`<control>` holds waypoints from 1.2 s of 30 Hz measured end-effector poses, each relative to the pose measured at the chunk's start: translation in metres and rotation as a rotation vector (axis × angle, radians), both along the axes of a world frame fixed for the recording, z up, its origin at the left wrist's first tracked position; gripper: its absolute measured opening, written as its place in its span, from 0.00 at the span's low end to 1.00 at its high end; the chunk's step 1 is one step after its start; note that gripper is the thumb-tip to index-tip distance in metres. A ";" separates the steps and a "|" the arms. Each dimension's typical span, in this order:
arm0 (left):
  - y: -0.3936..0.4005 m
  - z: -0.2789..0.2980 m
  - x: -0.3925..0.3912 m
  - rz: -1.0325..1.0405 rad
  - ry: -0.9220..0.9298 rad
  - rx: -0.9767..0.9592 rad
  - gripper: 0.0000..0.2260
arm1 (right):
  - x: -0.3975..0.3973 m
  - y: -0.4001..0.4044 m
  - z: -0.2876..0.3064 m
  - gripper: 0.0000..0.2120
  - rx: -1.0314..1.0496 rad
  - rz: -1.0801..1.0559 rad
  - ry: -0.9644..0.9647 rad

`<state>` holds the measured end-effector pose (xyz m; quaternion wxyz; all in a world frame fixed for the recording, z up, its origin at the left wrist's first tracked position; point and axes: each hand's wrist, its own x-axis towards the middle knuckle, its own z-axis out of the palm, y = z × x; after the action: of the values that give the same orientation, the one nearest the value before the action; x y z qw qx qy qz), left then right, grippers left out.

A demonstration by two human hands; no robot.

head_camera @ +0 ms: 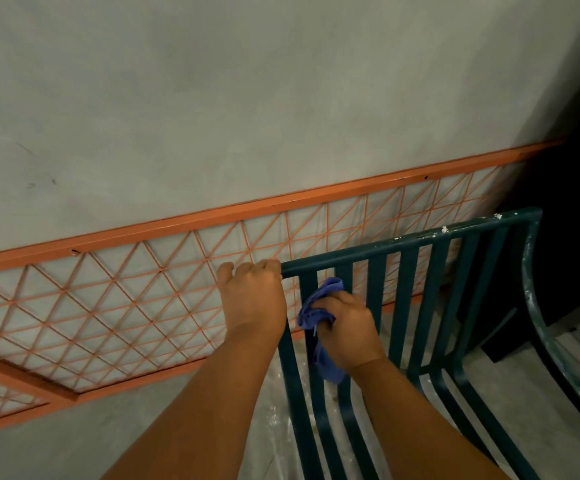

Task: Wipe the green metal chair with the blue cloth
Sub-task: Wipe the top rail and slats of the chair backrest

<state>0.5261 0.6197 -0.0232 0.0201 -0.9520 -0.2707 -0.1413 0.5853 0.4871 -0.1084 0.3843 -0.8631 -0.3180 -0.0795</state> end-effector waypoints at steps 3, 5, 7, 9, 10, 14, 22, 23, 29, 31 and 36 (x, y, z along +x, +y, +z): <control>0.001 0.002 0.001 0.004 -0.006 -0.005 0.11 | -0.001 0.006 0.048 0.14 0.306 -0.181 -0.127; 0.000 0.004 0.001 0.005 0.016 -0.003 0.09 | 0.004 0.024 0.074 0.16 0.291 -0.218 -0.214; -0.002 0.009 0.000 0.031 0.025 -0.012 0.07 | 0.006 0.044 0.080 0.21 0.029 -0.148 -0.228; -0.004 0.014 -0.002 0.062 0.049 -0.026 0.07 | 0.001 0.052 0.073 0.27 -0.175 -0.042 -0.148; -0.005 0.015 -0.003 0.075 0.068 -0.042 0.07 | 0.000 0.049 0.068 0.28 -0.209 -0.004 -0.135; -0.004 0.017 -0.002 0.093 0.095 -0.074 0.07 | 0.015 0.019 0.066 0.26 -0.225 0.040 -0.199; -0.006 0.021 0.000 0.141 0.085 -0.105 0.07 | 0.010 0.045 0.077 0.22 -0.273 0.020 -0.110; -0.007 0.021 -0.001 0.144 0.080 -0.102 0.07 | 0.011 0.037 0.068 0.25 -0.210 0.062 -0.136; -0.015 0.025 0.002 0.178 0.111 -0.101 0.09 | 0.051 0.003 0.093 0.15 -0.416 -0.033 -0.116; -0.016 0.026 0.003 0.189 0.128 -0.092 0.09 | 0.065 0.013 0.117 0.09 -0.565 -0.002 0.071; -0.015 0.026 0.006 0.229 0.111 -0.101 0.09 | 0.076 0.065 0.136 0.20 -0.798 0.296 0.278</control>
<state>0.5319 0.6044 0.0028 0.0030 -0.9210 -0.3830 -0.0713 0.6614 0.5519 0.0274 0.0675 -0.8914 -0.3892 0.2222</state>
